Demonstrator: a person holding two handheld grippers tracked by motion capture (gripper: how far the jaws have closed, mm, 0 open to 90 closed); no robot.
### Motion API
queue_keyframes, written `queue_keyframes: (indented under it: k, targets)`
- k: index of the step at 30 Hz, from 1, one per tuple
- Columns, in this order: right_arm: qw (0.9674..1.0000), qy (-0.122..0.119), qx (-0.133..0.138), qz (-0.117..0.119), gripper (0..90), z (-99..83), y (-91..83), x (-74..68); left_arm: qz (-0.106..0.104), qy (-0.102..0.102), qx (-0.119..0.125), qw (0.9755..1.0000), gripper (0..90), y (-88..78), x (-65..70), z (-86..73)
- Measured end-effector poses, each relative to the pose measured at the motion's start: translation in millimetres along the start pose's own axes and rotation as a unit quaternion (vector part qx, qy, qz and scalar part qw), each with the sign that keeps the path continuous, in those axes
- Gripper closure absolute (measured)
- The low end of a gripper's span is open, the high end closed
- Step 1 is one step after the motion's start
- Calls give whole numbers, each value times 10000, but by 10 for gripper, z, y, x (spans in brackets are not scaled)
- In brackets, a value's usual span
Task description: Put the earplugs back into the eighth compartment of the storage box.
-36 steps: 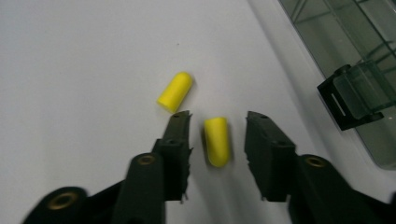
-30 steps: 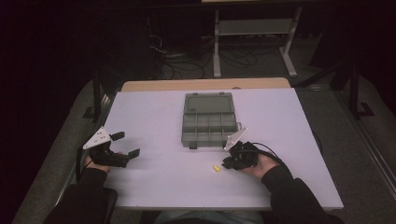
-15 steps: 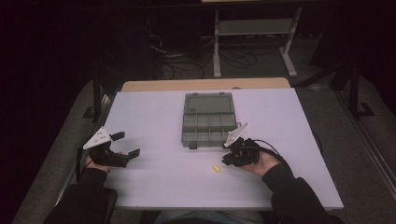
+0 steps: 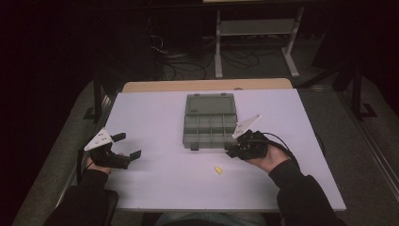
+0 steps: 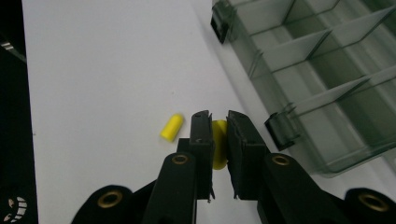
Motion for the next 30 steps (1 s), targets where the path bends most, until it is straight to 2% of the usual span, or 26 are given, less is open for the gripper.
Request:
queue_keyframes:
  k: [3,13,23,30]
  targets:
    - [9999,-49,101,-54,793,52,-83,30,-7,0,-2,10000,0,1,0,0]
    - [9999,-68,84,-105,794,129,-156,92,-16,1,-16,10000,0,4,0,-2]
    - [9998,28,80,-169,794,197,-187,213,-17,6,-10,10000,0,4,1,-2]
    - [9994,190,83,-270,794,200,-190,318,-23,34,-40,10000,0,9,5,-5]
Point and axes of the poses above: each handheld gripper's, and its own axes: y roughly forward along the jaws, z roughly out of its top, x roughly to its right, the point moved 1 cm from there along y, roughly forward along the jaws, and after that the axes turned 14 degrees about z, right-handed, at the moved point
